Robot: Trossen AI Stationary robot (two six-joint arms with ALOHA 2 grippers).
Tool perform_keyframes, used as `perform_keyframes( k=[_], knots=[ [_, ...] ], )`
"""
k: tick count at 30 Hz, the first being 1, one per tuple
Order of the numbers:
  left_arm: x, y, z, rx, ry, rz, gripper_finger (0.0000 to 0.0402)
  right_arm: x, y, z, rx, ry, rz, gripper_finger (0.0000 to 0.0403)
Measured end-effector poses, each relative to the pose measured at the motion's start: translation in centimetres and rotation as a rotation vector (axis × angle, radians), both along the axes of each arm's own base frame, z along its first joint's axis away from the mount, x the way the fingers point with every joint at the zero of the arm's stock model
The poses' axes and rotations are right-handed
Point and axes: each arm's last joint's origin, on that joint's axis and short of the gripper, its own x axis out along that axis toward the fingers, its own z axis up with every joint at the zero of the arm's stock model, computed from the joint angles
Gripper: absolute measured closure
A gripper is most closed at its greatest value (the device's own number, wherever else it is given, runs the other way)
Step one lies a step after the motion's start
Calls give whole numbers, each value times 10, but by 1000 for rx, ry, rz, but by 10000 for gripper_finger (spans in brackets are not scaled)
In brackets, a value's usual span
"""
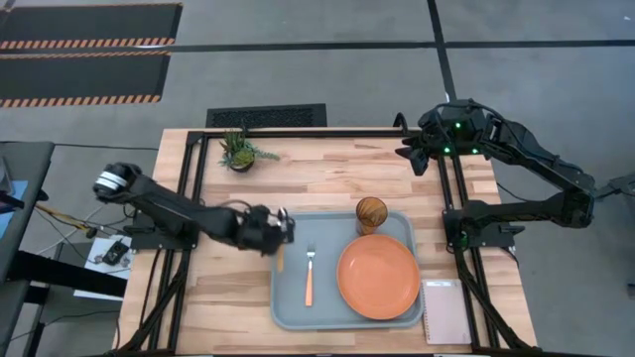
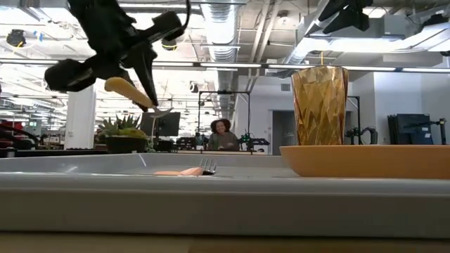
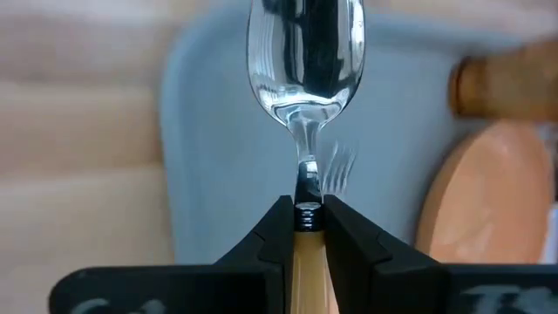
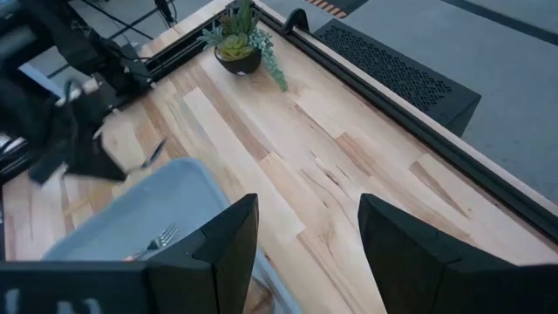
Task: Pick and place plate/cup/fork/spoon on tray
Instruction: Put the orange spoon on the gray tray to the left of the orange fork
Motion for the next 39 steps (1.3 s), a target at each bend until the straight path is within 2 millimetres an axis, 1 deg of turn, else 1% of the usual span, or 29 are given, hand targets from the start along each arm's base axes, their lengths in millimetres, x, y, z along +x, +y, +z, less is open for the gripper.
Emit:
perform_keyframes(
  k=[4, 6, 11, 12, 14, 15, 16, 19, 22, 24, 26, 29, 32, 36, 39],
  knots=[
    [30, -26, -2, -12, 26, -20, 366, 0, 0, 0, 2, 5, 1, 182],
    [42, -35, -8, -1, 78, -10, 363, 0, 0, -1, 3, 8, 4, 182],
    [80, -52, -23, -6, 94, -23, 361, -1, 1, -2, 1, 31, 13, 182],
    [86, -55, -27, -4, 115, -27, 361, -2, 1, -3, 3, 36, 13, 182],
    [90, -56, -36, 11, 183, -23, 362, -2, 1, -3, 4, 36, 14, 182],
    [92, -57, -37, 16, 195, -23, 363, -2, 1, -3, 5, 38, 14, 182],
    [93, -58, -36, 19, 196, -22, 363, -2, 1, -3, 6, 40, 14, 182],
    [88, -55, -28, 47, 210, 7, 364, -2, 1, -4, 3, 49, 18, 182],
    [80, -53, -19, 69, 231, 21, 364, -3, 2, -4, 5, 52, 19, 182],
    [74, -56, -17, 76, 258, 27, 364, -2, 2, -4, 4, 50, 19, 182],
    [70, -61, -20, 72, 276, 33, 364, -2, 1, -3, 3, 47, 19, 182],
    [72, -68, -33, 19, 194, 11, 364, -2, 1, -3, 3, 48, 19, 182],
    [67, -66, -45, 6, 197, 12, 365, -2, 1, -3, 2, 47, 19, 182],
    [61, -59, -49, 17, 273, 36, 365, -2, 2, -4, 3, 49, 19, 182],
    [65, -60, -48, 2, 244, 25, 365, -2, 1, -4, 3, 49, 19, 182]
  ],
)
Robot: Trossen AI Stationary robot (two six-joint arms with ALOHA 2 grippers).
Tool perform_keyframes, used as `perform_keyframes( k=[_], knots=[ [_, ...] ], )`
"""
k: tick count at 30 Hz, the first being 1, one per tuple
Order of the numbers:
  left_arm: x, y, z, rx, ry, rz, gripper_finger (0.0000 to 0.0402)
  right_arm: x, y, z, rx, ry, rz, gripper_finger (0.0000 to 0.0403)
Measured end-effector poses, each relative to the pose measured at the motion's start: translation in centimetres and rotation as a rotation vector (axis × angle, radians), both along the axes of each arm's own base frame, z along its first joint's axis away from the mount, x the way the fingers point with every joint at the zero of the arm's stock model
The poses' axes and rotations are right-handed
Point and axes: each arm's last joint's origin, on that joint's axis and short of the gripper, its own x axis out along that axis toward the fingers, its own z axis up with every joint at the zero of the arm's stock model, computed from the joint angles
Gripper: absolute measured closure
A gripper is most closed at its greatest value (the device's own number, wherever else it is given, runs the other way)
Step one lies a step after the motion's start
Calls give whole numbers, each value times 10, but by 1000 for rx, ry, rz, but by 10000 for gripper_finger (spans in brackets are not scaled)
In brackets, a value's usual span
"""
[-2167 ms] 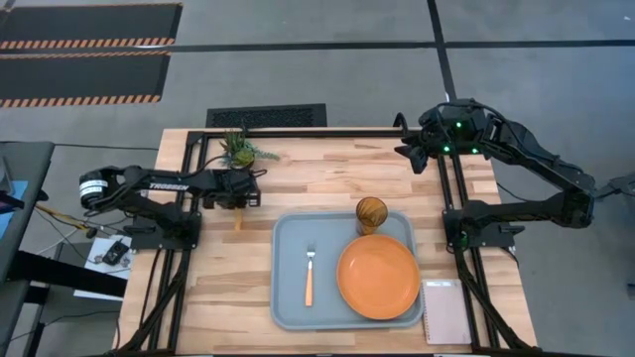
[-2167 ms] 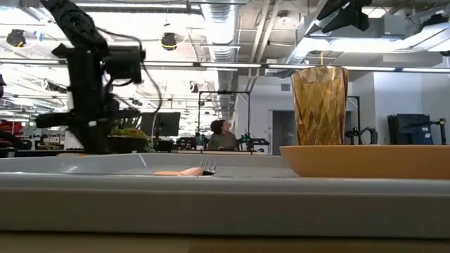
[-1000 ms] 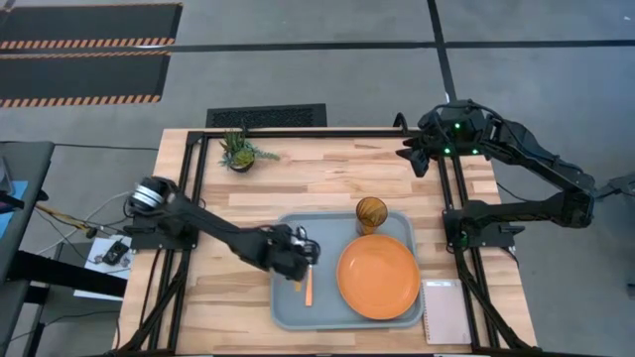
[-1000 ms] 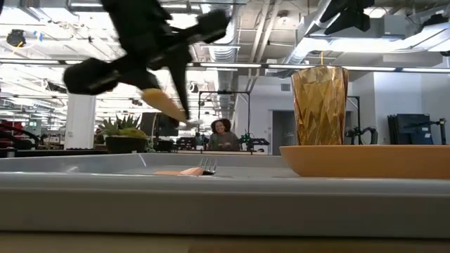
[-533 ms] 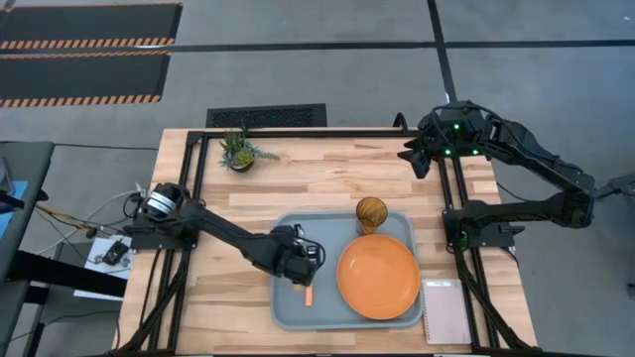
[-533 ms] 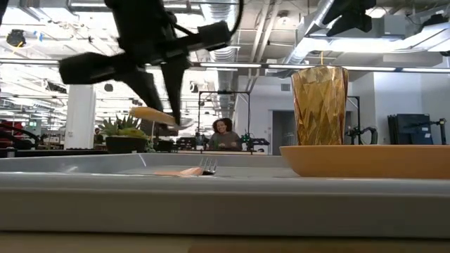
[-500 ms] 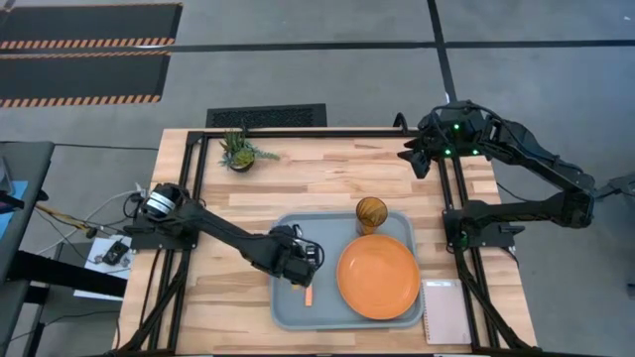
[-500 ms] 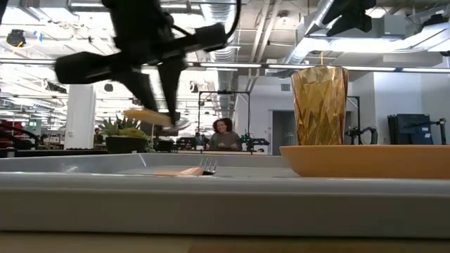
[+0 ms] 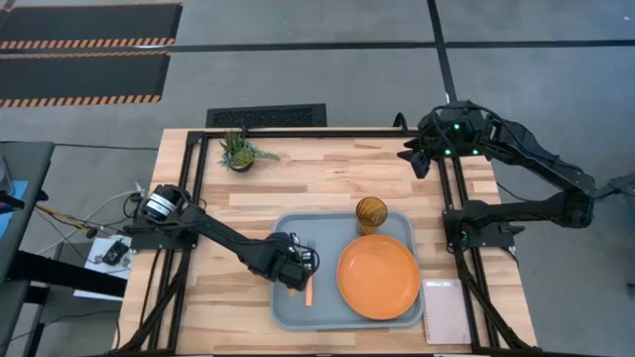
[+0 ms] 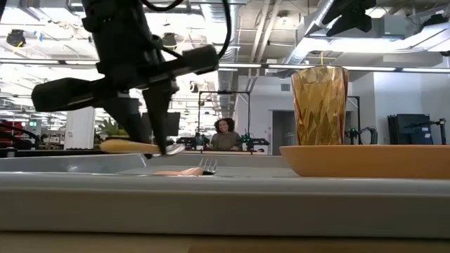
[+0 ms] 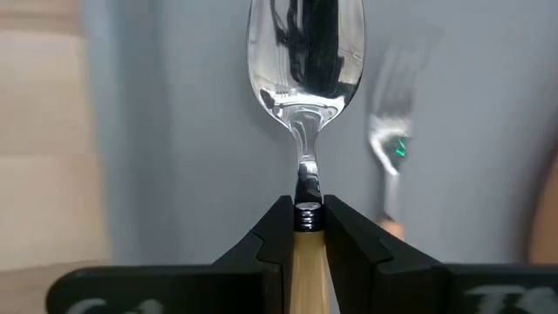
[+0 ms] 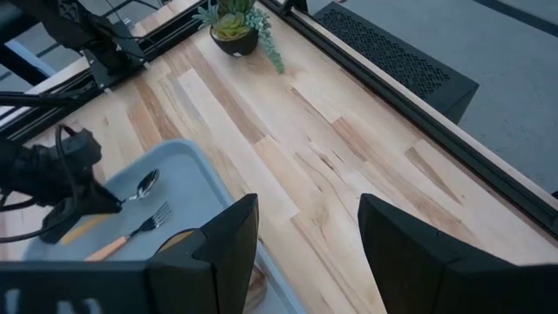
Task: Pick and place plate/cup/fork/spoon on tray
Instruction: Put the orange spoon on the gray tray to the left of the orange fork
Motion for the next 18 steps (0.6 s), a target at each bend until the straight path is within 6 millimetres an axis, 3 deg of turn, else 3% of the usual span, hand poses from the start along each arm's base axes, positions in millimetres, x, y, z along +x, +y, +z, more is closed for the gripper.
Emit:
perform_keyframes(
  k=[18],
  knots=[
    [0, -4, -5, -27, 9, -17, 365, 0, 0, 0, -11, 4, 8, 182]
  ],
)
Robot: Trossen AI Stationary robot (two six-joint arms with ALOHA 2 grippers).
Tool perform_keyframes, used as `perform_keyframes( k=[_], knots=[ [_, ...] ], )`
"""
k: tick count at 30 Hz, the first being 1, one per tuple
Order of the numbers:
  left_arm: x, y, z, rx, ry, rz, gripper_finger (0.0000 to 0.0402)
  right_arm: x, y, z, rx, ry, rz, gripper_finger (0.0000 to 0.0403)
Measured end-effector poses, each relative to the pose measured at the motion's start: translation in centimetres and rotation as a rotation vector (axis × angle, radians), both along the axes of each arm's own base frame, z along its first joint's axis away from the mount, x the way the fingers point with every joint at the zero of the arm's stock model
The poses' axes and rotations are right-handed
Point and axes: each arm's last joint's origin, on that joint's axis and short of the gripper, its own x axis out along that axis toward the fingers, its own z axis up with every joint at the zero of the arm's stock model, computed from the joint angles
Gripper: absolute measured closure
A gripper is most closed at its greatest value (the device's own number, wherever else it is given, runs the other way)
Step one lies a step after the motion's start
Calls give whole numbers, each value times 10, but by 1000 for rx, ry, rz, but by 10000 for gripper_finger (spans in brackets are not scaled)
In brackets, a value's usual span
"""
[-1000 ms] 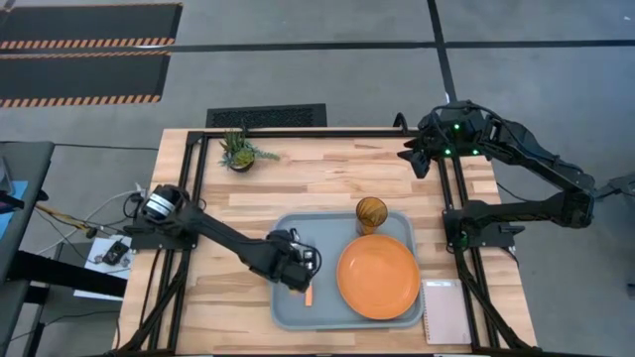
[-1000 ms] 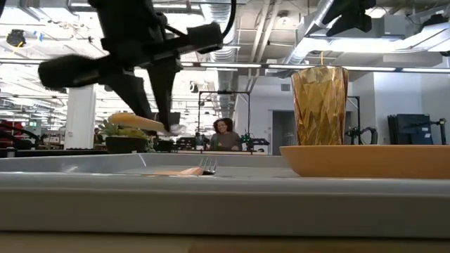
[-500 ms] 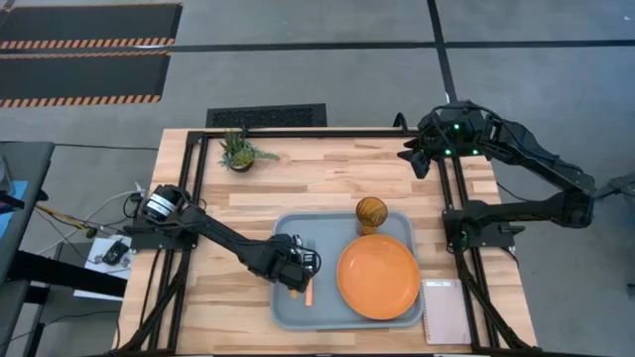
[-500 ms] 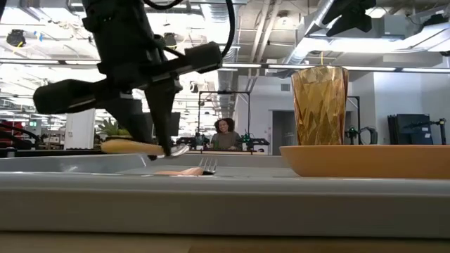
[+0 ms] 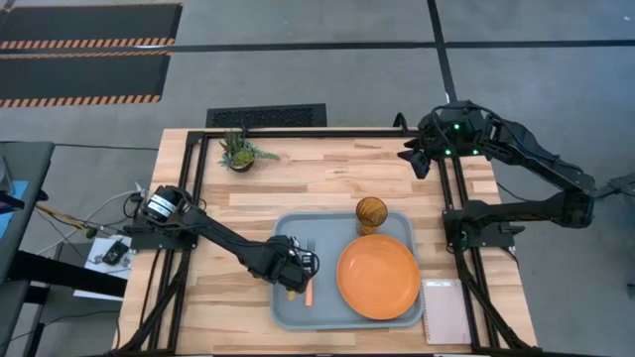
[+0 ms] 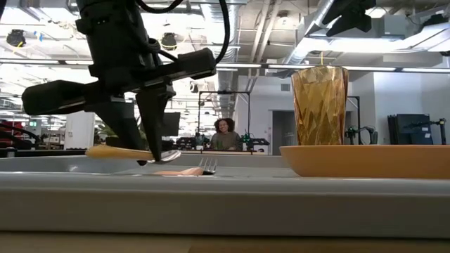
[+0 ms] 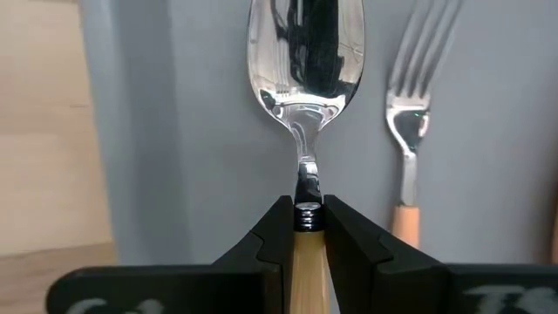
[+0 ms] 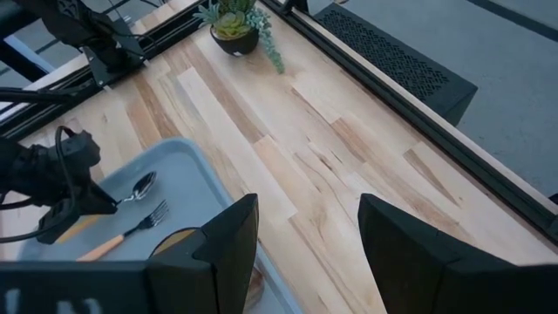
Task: Pick and place plate/cup/fork/spoon on tray
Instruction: Put the orange spoon on the gray tray to the left of the orange fork, then return to Home Position
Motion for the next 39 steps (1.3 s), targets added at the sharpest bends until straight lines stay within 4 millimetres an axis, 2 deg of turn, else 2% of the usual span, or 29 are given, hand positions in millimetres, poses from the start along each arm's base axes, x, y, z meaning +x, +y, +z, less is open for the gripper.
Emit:
perform_keyframes(
  k=[19, 39],
  knots=[
    [3, -3, -8, -18, 4, -5, 364, 0, 0, 0, -3, 0, 1, 182],
    [3, -3, -7, -16, -4, 8, 302, 0, 0, 0, -2, 1, 1, 182]
  ],
)
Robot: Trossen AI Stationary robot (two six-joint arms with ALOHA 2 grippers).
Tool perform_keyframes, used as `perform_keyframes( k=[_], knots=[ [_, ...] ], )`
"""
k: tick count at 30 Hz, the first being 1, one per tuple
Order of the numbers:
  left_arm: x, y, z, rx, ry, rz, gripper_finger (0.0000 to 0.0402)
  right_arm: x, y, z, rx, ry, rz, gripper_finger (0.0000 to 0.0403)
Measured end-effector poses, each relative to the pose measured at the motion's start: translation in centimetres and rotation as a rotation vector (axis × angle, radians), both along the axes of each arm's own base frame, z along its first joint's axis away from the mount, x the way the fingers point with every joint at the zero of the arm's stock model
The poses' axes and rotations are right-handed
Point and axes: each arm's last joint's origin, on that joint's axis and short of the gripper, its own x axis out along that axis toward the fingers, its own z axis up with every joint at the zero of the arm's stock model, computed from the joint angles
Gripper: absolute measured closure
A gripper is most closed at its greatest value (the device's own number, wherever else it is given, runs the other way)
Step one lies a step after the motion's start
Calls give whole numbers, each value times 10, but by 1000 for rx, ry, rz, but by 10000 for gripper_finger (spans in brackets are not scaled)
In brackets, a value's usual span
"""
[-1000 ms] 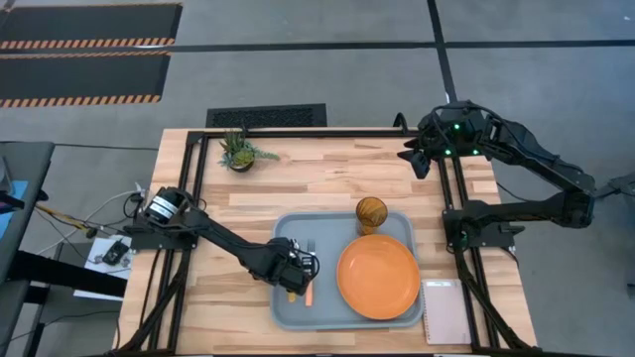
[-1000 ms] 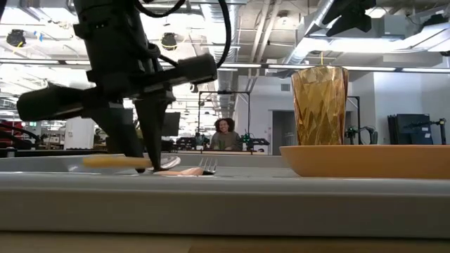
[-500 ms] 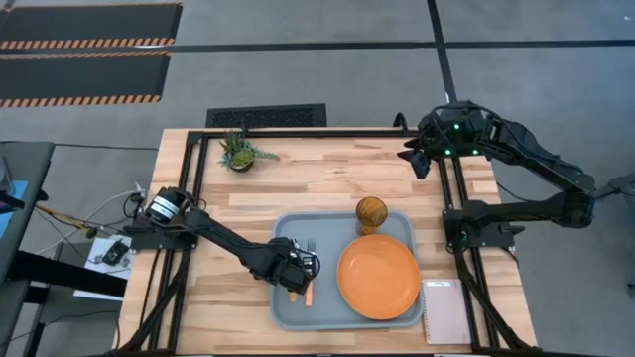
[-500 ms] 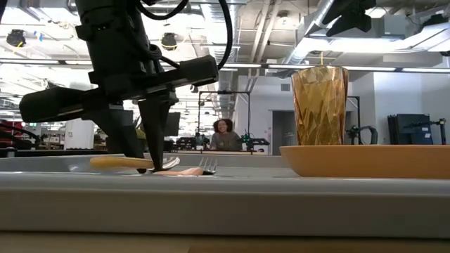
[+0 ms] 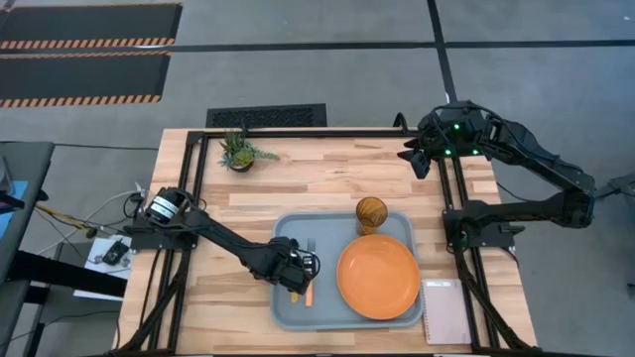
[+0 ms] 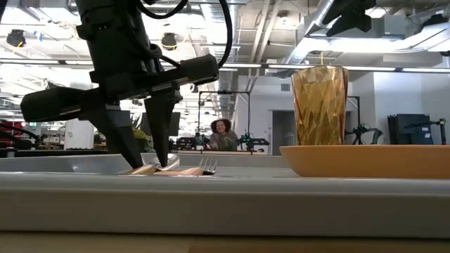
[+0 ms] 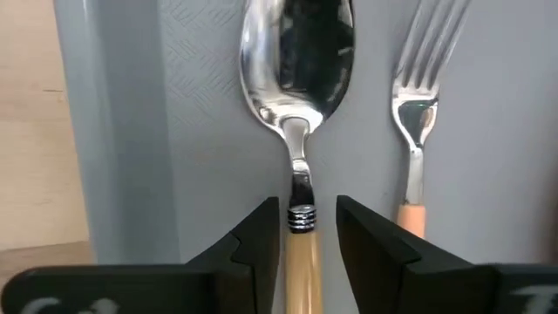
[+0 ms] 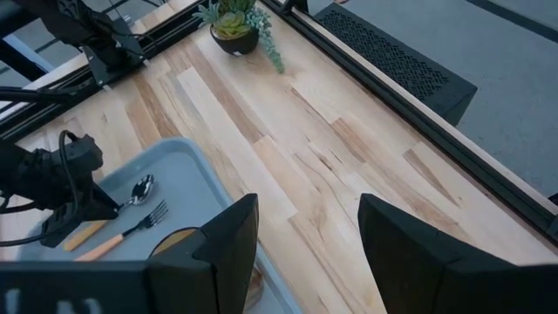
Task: Pick and place plate/cup/fork/spoon on tray
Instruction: Return to Home Position
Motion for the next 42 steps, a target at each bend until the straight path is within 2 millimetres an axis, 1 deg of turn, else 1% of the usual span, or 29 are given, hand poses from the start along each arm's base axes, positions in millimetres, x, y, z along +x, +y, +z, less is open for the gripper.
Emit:
perform_keyframes(
  k=[4, 9, 12, 16, 20, 23, 24, 26, 27, 29, 31, 32, 34, 36, 39, 42],
  knots=[
    [-2, 1, 10, 2, -27, 4, 289, 0, 0, 0, 0, 1, 0, 182],
    [-9, 6, 33, 10, -62, 10, 280, 0, 0, 0, -5, -1, 3, 182],
    [-16, 9, 57, 8, -125, -10, 278, 2, -1, 3, -27, -29, -1, 182],
    [-31, 19, 105, 95, -266, -121, 278, 2, -1, 4, -31, -43, 1, 182],
    [-58, 36, 159, 259, -413, -302, 278, 0, 1, 5, -62, -30, 32, 182],
    [-84, 50, 191, 388, -450, -484, 278, -2, 1, 4, -45, -28, 17, 182],
    [-93, 56, 200, 423, -465, -516, 278, -3, 1, 6, -34, -47, -1, 182],
    [-112, 68, 220, 533, -521, -488, 278, -5, 3, 14, -63, -129, 12, 182],
    [-122, 73, 230, 623, -538, -462, 278, -6, 5, 19, -91, -180, 62, 182],
    [-145, 83, 249, 774, -564, -454, 278, -9, 14, 31, -146, -291, 234, 182],
    [-170, 95, 264, 848, -584, -489, 278, -15, 21, 42, -191, -399, 362, 182],
    [-181, 100, 269, 874, -591, -498, 278, -20, 23, 45, -208, -424, 368, 182],
    [-201, 110, 274, 936, -582, -492, 278, -31, 25, 46, -239, -426, 321, 182],
    [-220, 119, 270, 980, -580, -463, 278, -42, 25, 40, -267, -420, 252, 182],
    [-240, 127, 252, 980, -617, -443, 278, -56, 29, 30, -305, -478, 205, 182],
    [-253, 132, 222, 951, -679, -454, 278, -65, 34, 13, -300, -559, 199, 182]
  ],
)
